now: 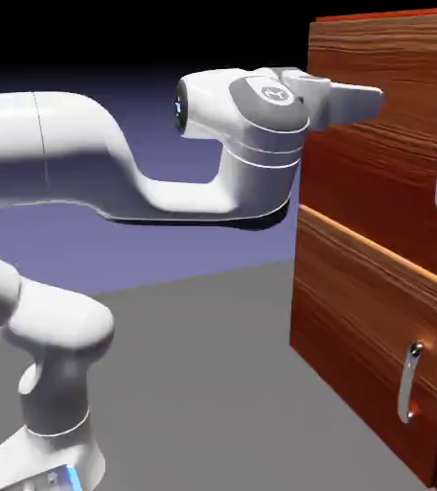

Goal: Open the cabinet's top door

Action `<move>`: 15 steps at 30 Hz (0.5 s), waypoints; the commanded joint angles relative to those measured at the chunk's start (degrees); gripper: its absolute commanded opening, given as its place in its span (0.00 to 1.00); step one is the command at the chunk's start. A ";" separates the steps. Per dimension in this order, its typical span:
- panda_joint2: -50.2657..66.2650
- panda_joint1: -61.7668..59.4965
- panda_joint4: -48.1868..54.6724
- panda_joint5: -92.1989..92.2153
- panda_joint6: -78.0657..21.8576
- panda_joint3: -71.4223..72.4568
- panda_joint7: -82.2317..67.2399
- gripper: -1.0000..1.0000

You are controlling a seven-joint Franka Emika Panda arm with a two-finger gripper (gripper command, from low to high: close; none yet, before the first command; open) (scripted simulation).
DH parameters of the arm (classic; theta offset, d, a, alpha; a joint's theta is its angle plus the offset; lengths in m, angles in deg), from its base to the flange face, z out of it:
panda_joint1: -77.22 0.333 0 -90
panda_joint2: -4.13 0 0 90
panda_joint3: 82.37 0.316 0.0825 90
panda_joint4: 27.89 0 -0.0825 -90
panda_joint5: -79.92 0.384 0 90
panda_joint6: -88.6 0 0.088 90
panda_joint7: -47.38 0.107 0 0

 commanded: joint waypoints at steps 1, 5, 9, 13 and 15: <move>-0.34 0.96 0.85 -2.50 0.23 -1.22 1.71 0.50; -1.71 4.79 4.22 -12.46 1.13 -6.08 8.52 0.50; -3.07 8.62 7.60 -22.43 2.04 -10.94 15.33 0.50; -4.44 12.46 10.98 -32.40 2.95 -15.80 22.14 0.50; -4.73 13.26 11.69 -34.50 3.14 -16.82 23.58 0.50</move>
